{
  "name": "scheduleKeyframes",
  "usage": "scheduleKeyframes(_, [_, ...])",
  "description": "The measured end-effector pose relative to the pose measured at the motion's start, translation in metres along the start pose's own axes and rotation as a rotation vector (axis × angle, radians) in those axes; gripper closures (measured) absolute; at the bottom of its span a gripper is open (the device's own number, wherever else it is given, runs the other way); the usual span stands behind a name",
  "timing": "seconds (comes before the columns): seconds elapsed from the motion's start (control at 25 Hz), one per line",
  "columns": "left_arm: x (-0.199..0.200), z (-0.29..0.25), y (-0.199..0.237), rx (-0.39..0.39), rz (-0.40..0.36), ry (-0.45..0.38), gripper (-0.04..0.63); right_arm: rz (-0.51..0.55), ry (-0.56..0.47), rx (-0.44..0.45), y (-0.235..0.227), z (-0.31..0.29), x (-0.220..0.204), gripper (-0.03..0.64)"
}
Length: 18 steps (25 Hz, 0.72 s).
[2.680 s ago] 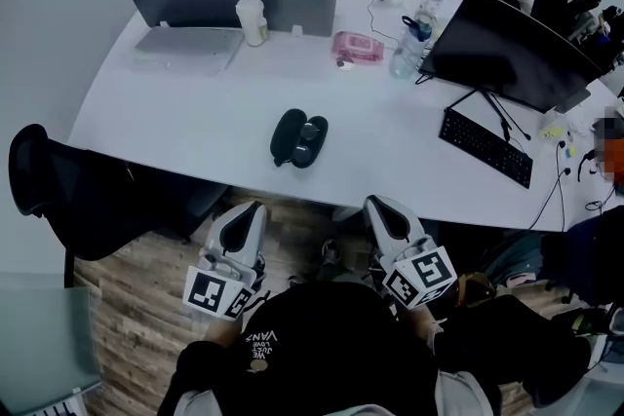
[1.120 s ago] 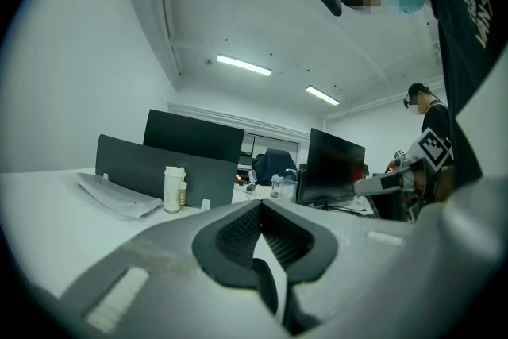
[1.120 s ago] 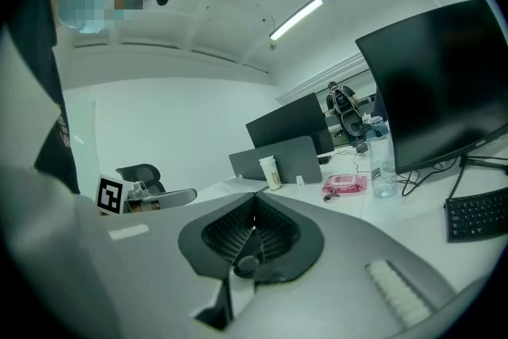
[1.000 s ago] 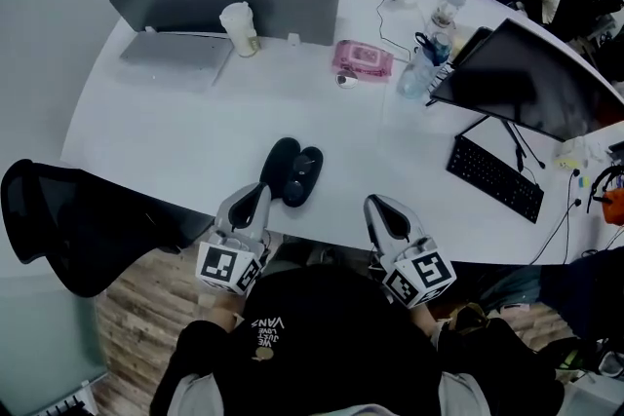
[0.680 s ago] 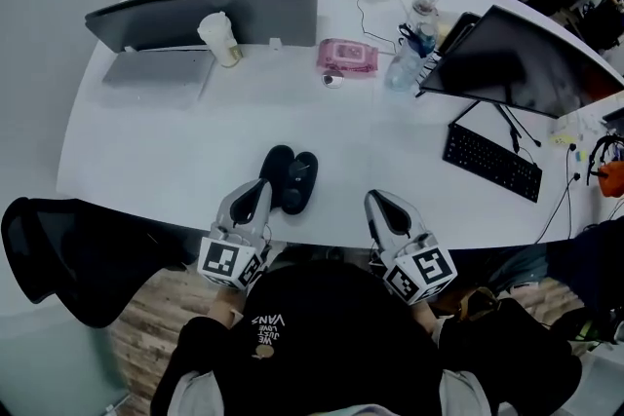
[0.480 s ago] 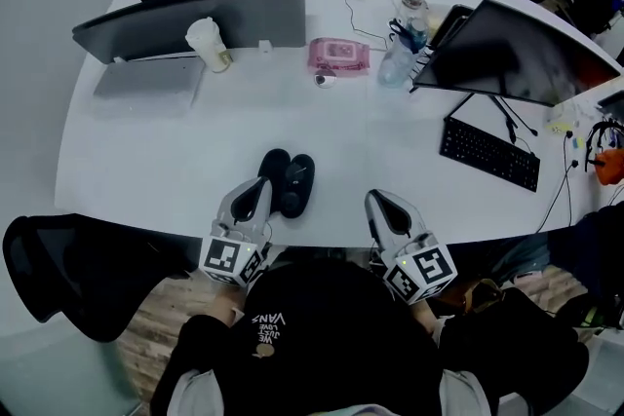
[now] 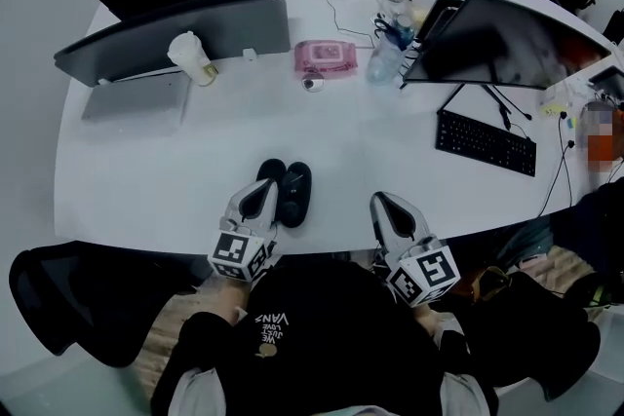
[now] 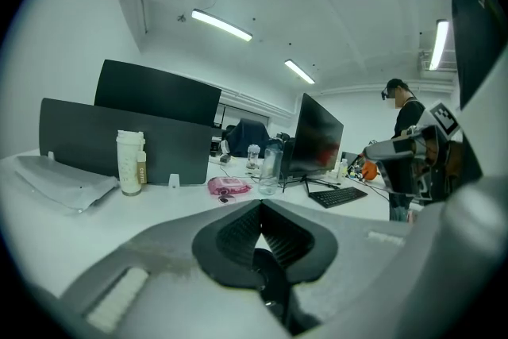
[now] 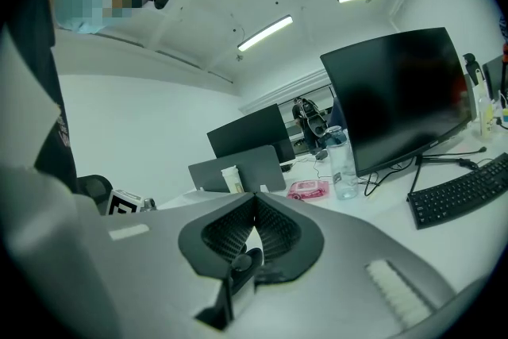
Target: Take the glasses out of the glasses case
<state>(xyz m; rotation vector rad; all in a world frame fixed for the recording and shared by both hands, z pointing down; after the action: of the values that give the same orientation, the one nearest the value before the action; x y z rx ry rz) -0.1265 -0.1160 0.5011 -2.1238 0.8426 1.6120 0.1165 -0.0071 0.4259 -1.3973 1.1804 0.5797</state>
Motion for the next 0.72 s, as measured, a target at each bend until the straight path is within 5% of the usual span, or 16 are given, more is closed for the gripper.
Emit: scheduleKeyframes(0.72, [-0.044, -0.029, 0.007, -0.084, 0.069, 0.191, 0.57, -0.04, -0.009, -0.101, -0.004, 0.01, -0.009, 0.615])
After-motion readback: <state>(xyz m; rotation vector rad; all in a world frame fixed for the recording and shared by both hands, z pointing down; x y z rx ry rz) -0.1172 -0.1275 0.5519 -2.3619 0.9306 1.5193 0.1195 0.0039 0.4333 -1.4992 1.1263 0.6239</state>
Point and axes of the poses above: the fingertips, and each gripper's own axes: z backward along the fingers, y to its left, x out of its top, the point moved 7 cm from there along z, backward along the fingers, and after that the axes turned 6 degrees about -z, right-handed, at the moved point
